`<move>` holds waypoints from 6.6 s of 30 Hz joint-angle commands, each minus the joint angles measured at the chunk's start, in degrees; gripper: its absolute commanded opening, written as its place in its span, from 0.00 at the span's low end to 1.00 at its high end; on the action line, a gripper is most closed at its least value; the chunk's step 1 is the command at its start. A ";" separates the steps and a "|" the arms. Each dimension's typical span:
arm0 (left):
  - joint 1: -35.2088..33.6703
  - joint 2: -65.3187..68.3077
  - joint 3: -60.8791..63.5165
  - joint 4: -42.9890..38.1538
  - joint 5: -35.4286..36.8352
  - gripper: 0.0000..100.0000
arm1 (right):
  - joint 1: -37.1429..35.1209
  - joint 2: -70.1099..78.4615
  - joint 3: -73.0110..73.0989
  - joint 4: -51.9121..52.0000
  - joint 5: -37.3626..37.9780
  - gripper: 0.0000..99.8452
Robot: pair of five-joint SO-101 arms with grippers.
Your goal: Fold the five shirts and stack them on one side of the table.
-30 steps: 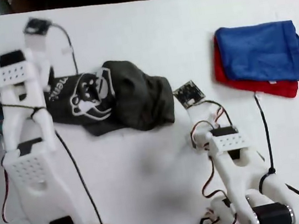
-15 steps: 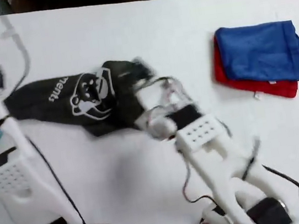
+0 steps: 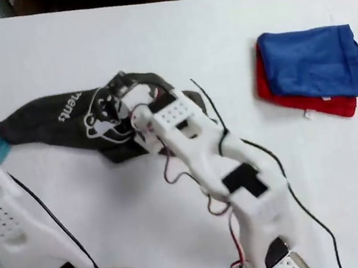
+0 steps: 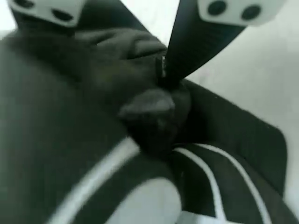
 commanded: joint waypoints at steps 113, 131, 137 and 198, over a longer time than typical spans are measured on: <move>2.99 -2.81 5.93 1.67 0.09 0.03 | -0.48 10.86 -24.88 24.22 -1.23 0.16; 3.16 -2.81 5.93 1.67 0.26 0.03 | -0.31 17.98 -24.79 17.19 -0.70 0.16; 3.08 -2.81 5.93 1.67 0.18 0.03 | 1.71 18.15 -27.96 17.54 -0.88 0.05; 41.14 -15.47 38.55 3.96 -0.09 0.03 | 38.11 -38.99 -3.34 15.16 5.80 0.02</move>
